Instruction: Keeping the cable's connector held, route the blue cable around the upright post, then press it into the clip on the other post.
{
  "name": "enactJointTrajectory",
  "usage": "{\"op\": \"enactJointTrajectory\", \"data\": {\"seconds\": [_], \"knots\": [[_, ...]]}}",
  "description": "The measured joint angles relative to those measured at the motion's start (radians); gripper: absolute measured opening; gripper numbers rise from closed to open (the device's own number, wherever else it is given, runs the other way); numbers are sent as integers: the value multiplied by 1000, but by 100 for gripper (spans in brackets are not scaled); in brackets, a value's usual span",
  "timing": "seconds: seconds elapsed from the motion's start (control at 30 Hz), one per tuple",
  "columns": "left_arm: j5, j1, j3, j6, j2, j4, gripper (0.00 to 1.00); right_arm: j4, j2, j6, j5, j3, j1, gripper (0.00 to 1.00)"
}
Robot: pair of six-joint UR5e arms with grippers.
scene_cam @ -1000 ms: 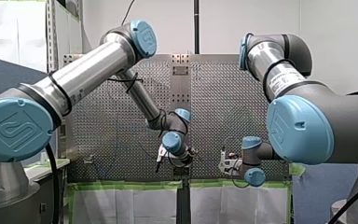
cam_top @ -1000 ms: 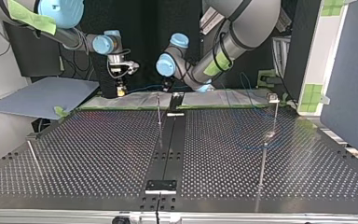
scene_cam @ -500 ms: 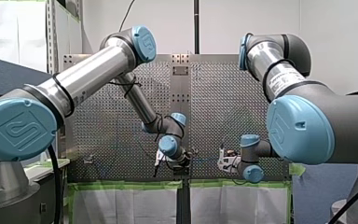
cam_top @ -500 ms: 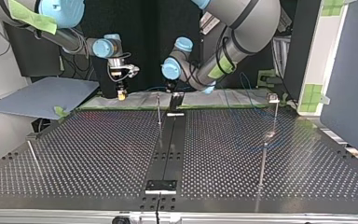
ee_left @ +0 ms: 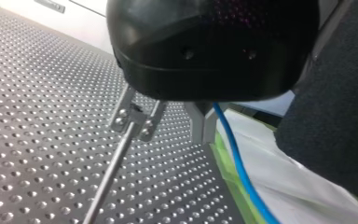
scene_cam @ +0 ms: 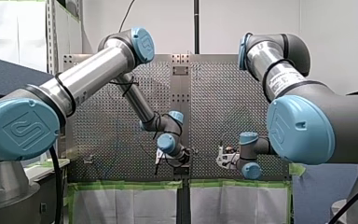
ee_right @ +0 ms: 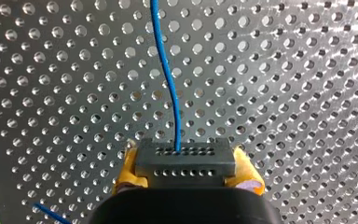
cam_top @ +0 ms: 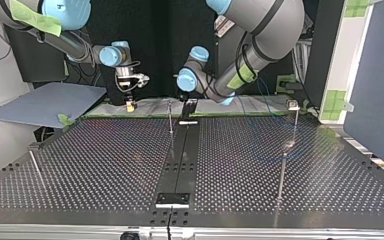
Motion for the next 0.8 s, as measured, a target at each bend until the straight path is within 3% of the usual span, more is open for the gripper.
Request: {"op": "enactJointTrajectory", "data": {"seconds": [0.4,0.8], "knots": [[6,9,23,-17,-1,-5,0,47,0,-1,0,-33,0,0],[49,18,23,-75,-7,2,0,63,1,1,-1,-35,2,0]]}}
